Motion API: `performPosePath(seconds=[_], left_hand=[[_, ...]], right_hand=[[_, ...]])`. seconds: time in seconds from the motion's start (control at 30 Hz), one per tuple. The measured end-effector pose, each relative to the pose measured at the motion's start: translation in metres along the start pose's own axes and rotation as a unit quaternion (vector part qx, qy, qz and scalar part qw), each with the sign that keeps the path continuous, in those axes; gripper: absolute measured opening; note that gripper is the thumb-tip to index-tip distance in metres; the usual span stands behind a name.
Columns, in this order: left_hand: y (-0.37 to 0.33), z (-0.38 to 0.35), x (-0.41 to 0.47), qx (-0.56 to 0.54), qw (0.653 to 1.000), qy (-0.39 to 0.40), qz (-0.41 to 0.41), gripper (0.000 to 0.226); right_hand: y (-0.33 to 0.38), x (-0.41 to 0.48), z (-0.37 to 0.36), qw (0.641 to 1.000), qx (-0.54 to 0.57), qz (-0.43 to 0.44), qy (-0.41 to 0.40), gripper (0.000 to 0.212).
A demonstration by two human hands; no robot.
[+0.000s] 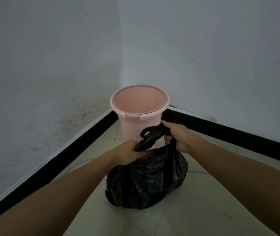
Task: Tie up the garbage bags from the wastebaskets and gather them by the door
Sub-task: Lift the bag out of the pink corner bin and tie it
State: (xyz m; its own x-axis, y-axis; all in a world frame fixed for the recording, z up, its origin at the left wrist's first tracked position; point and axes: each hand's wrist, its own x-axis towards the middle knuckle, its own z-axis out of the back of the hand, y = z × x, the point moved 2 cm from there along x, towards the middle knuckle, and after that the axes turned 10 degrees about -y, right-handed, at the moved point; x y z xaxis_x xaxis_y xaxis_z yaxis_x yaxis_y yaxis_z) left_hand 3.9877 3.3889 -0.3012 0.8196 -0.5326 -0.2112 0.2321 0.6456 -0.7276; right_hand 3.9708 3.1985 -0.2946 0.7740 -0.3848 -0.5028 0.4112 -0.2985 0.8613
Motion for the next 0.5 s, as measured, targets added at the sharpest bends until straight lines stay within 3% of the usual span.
performPosePath(seconds=[0.1,0.27,0.37,0.5], left_hand=[[0.013,0.007,-0.005,-0.023,0.997,0.033,0.067,0.027],[0.023,0.012,-0.007,-0.103,0.983,0.040,0.145,0.026],[0.029,0.022,-0.006,-0.213,0.957,-0.003,0.197,0.034],[0.029,0.029,-0.005,-0.382,0.892,-0.022,0.241,0.033]], right_hand=[[0.003,-0.001,-0.001,0.996,0.077,-0.034,0.015,0.020],[0.008,-0.001,-0.007,0.987,0.122,-0.059,0.086,0.033],[0.011,-0.007,-0.003,0.987,0.060,-0.045,0.145,0.028],[0.017,-0.019,0.001,0.977,-0.130,0.033,0.167,0.031]])
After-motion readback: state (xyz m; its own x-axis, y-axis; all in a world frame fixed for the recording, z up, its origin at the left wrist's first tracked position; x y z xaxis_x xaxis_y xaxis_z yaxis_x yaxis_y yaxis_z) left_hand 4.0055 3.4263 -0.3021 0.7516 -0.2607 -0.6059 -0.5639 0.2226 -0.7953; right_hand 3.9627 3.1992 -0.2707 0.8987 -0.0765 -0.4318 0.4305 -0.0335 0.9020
